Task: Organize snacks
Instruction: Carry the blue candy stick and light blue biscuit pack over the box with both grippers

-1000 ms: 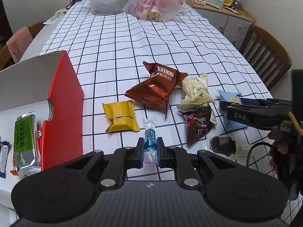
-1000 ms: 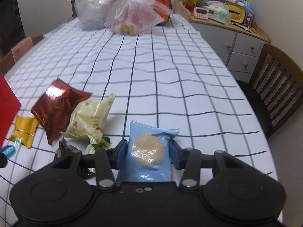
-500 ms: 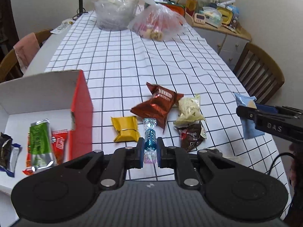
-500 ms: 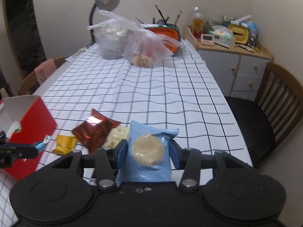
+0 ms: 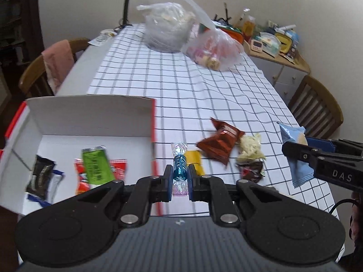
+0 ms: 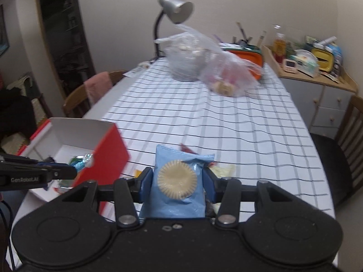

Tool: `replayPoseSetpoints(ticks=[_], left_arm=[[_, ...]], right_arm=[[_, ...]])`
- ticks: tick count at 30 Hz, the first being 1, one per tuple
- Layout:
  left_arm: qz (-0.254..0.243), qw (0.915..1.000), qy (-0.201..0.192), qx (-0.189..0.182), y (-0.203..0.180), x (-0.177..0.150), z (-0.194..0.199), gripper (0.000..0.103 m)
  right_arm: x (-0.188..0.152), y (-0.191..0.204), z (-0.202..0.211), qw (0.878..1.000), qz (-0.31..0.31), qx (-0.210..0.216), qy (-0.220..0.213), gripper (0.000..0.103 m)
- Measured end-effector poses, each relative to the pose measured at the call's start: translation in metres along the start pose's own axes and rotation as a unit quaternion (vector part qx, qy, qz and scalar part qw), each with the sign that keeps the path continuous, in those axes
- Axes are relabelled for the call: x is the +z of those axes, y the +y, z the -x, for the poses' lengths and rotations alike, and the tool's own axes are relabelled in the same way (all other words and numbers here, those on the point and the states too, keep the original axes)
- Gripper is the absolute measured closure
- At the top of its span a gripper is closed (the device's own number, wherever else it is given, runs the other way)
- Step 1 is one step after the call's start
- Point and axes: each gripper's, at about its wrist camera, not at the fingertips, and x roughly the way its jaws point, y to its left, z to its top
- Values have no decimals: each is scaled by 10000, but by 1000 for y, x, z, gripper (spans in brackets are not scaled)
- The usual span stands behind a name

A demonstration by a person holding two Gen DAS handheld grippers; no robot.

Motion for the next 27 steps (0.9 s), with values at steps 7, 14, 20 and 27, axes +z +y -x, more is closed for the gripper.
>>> replayPoseSetpoints(ticks=[7,14,20,27], left_arm=[[149,9996,-160,188,49,1,19,91],[257,9988,-198,363,102,1,29,91],[338,9975,-150,602,145,-3,26,91],[361,9957,-8,854,188,-7,13,91]], right_arm=[[15,60,-14,9990,288,337,-29,57],[21,123,-43,9961,628,602,121,57],[20,163,-73,9943,783,638,343,57],[16,202,-110,9896,1069,719,646,57]])
